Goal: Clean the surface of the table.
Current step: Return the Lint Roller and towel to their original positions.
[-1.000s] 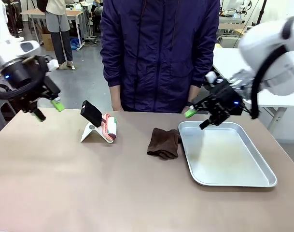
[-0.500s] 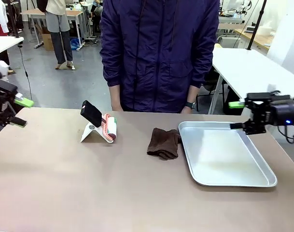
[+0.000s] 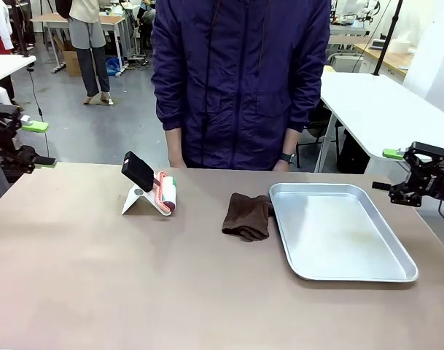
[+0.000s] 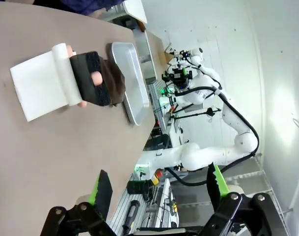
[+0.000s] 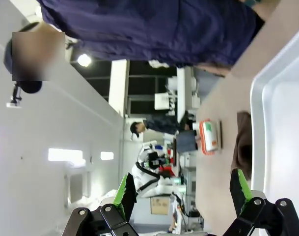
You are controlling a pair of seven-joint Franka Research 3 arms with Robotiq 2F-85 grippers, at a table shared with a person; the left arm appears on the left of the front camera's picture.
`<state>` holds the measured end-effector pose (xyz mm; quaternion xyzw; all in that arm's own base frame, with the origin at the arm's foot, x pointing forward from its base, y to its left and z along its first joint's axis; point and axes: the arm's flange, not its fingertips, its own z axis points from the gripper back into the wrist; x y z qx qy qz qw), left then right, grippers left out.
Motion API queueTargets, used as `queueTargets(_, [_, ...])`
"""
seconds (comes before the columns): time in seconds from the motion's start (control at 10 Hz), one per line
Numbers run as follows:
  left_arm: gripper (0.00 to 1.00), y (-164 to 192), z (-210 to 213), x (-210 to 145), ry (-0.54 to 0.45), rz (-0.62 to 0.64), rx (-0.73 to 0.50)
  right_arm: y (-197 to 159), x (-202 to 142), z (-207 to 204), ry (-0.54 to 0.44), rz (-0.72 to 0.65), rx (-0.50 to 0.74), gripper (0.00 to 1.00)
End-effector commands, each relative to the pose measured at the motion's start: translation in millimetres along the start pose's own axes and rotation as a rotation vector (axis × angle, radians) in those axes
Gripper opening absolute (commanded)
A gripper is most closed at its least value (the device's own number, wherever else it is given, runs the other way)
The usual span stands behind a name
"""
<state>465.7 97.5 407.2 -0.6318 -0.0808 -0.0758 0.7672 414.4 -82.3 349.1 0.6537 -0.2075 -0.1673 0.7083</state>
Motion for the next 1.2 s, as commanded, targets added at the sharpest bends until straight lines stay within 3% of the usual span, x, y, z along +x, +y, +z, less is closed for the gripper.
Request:
queueTargets(0.0, [1.0,-7.2,5.3,-15.8,-0.031,-0.003,0.005,3.2,-7.9,2.7,0.042,-0.003,-0.023,1.0])
queueTargets(1.1, [1.0,-7.2,5.3,-15.8,-0.031,-0.003,0.005,3.2,-7.9,2.7,0.042,-0.003,-0.023,1.0])
